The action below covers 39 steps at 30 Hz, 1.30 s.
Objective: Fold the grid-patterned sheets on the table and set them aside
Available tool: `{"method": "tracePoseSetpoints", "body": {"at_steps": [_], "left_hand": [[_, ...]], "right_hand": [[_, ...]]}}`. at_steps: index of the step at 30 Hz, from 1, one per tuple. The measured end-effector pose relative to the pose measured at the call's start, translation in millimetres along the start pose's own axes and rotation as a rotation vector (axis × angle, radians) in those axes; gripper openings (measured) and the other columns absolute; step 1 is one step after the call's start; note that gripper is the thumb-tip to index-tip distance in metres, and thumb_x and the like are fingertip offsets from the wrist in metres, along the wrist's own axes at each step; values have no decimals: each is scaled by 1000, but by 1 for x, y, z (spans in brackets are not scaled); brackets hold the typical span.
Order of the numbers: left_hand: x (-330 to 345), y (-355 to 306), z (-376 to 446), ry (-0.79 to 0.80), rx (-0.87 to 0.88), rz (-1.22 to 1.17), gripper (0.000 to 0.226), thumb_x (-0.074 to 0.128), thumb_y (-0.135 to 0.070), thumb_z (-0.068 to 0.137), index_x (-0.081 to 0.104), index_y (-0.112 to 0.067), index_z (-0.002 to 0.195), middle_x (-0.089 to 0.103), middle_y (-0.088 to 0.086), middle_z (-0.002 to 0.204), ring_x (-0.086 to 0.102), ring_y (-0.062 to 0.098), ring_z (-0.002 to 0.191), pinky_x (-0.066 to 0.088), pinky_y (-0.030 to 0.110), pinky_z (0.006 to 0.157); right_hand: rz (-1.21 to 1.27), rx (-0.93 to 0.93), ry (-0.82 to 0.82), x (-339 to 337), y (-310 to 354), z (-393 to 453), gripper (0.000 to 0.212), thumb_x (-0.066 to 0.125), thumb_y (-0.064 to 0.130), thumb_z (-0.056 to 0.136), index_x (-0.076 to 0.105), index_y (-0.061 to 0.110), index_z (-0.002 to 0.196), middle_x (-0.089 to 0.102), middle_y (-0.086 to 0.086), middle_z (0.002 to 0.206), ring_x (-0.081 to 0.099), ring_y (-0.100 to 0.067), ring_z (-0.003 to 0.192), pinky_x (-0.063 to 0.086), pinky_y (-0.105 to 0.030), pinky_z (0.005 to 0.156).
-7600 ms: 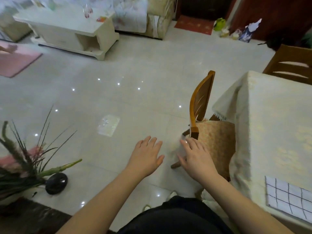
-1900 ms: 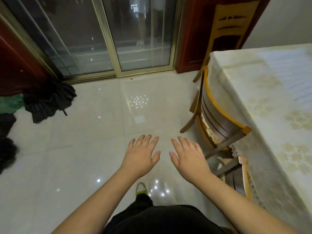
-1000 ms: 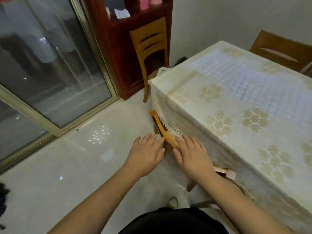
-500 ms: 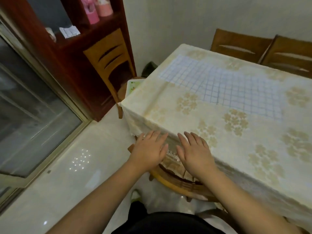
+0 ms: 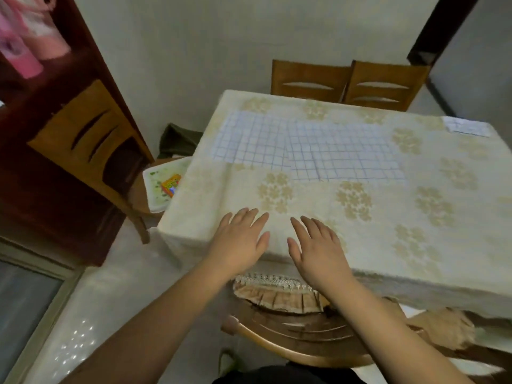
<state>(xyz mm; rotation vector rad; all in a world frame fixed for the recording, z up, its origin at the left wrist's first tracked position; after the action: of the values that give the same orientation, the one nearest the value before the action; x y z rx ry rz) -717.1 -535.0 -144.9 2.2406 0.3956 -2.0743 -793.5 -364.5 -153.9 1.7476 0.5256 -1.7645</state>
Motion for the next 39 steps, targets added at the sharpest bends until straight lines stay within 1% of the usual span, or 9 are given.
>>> {"method": "tracePoseSetpoints", "body": {"at_steps": [3,12,15,19,23,28,33,35,39], "left_hand": [[0,2,23,13,68,-19,83,-9,-53,81,28,-27,151,30,0,157,23,19,145,17,41,117],[-2,-25,100,-12,226,-23,82,-6,-52,82,29,-24,151,34,2,155,27,21,143,22,42,115],[-3,-33,130,-2,229,-15,77,-1,-52,87,30,-23,151,34,3,155,27,22,143,22,42,115],[-1,-43,176,9,213,-11,55,25,-45,101,28,-23,151,31,2,156,25,21,144,21,42,116],[8,-51,216,21,200,11,59,19,-46,98,32,-22,150,36,3,154,29,21,142,24,42,115],[36,-52,256,63,172,35,53,29,-42,101,32,-20,150,35,5,154,32,23,141,29,42,113],[60,-52,275,59,141,-3,65,19,-45,91,53,-14,137,56,9,136,53,28,124,44,45,98],[67,-52,281,41,130,-15,59,26,-42,90,60,-13,129,63,11,126,60,29,115,49,45,90],[78,-51,289,55,106,-37,53,32,-39,90,63,-13,125,65,10,122,62,28,112,52,45,88]], "right_hand": [[-23,73,3,0,-9,-1,55,32,44,95,57,13,133,61,-13,132,58,-33,119,47,-47,97],[-28,254,26,-14,-66,28,67,17,50,94,45,16,144,48,-10,146,44,-30,134,35,-45,108],[-22,243,47,-10,-82,53,70,13,52,93,40,17,147,43,-8,150,39,-28,137,30,-44,111],[3,222,88,4,-107,95,71,11,52,92,39,16,147,41,-9,151,38,-29,138,29,-45,111],[29,195,124,28,-134,136,71,12,51,92,42,13,145,42,-12,150,40,-32,137,30,-46,110],[39,181,244,71,-166,182,76,3,53,89,28,17,151,26,-7,159,24,-26,145,17,-41,116],[74,168,305,117,-186,223,93,-11,54,74,22,18,153,19,-9,161,19,-26,147,13,-44,118],[98,185,334,130,-190,239,88,-8,56,78,18,20,154,13,-8,162,12,-26,149,8,-45,119],[122,260,388,151,-198,264,58,22,46,100,18,24,154,8,-7,163,6,-27,149,4,-48,118]]}}
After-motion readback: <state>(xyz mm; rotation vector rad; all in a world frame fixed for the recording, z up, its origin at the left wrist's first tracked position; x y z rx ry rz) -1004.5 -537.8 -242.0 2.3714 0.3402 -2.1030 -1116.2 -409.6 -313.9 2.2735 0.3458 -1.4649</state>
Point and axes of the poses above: each hand's wrist, its own z-axis towards the middle knuckle, its own x-axis out of the palm, y = z × x, the point moved 1 cm from there along z, towards the middle knuckle
